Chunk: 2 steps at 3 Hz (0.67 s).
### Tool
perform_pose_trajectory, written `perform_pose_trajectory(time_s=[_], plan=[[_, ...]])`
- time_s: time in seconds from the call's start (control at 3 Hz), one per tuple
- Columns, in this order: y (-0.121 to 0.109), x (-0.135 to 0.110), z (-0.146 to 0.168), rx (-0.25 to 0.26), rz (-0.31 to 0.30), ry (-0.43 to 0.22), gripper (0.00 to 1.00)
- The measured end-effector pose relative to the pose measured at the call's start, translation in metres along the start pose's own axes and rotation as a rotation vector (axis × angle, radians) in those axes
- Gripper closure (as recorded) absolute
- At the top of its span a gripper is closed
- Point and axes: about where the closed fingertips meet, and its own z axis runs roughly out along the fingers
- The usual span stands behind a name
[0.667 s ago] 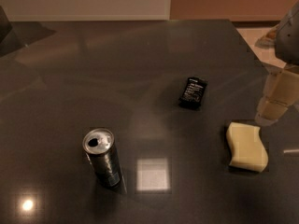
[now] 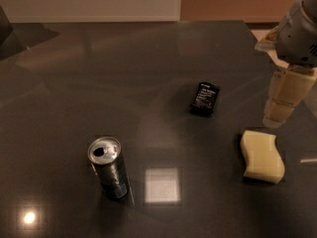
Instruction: Pick rxbar chocolate
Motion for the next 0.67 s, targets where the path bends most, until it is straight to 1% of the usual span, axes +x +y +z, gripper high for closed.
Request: perform_pose_trajectory(time_s=[0.33,0.67], plan=[[-0.024,-0.01,0.027,-0.065,-0.111,-0.017,0.0],[-0.045,-0.024,0.055,-0.103,-0.256,-0.054,0.0]])
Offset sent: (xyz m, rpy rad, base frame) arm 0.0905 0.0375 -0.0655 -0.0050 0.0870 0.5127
